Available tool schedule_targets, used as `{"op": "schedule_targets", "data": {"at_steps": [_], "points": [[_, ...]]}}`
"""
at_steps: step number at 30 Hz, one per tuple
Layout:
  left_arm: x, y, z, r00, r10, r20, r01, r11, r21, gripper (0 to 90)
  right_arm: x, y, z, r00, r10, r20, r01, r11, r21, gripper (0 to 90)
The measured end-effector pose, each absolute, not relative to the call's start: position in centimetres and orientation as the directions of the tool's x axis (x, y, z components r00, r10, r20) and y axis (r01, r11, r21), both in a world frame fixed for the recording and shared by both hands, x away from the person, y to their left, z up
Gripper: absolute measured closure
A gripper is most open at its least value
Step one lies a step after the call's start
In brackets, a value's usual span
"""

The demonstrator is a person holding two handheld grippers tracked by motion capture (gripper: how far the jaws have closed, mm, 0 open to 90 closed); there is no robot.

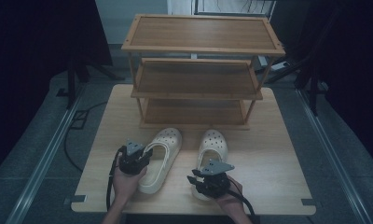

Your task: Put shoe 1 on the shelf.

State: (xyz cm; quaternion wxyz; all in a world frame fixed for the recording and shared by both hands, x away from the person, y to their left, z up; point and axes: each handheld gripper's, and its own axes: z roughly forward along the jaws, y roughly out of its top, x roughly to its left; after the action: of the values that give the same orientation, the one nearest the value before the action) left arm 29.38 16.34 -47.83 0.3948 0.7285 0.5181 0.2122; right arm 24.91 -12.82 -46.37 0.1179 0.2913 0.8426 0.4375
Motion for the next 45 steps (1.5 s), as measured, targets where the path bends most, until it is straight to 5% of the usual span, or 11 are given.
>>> {"op": "schedule_targets", "data": {"at_steps": [28, 45], "points": [[29.5, 18.3, -45.7, 0.367, 0.915, -0.166, 0.547, -0.068, 0.834, 75.1, 25.0, -13.5, -46.2, -0.797, 0.596, 0.093, 0.409, 0.42, 0.81, 67.1], [34.1, 15.7, -45.8, 0.34, 0.929, -0.147, 0.56, -0.075, 0.825, 75.0, 25.1, -13.9, -45.8, -0.8, 0.589, 0.115, 0.412, 0.4, 0.819, 65.9]]}}
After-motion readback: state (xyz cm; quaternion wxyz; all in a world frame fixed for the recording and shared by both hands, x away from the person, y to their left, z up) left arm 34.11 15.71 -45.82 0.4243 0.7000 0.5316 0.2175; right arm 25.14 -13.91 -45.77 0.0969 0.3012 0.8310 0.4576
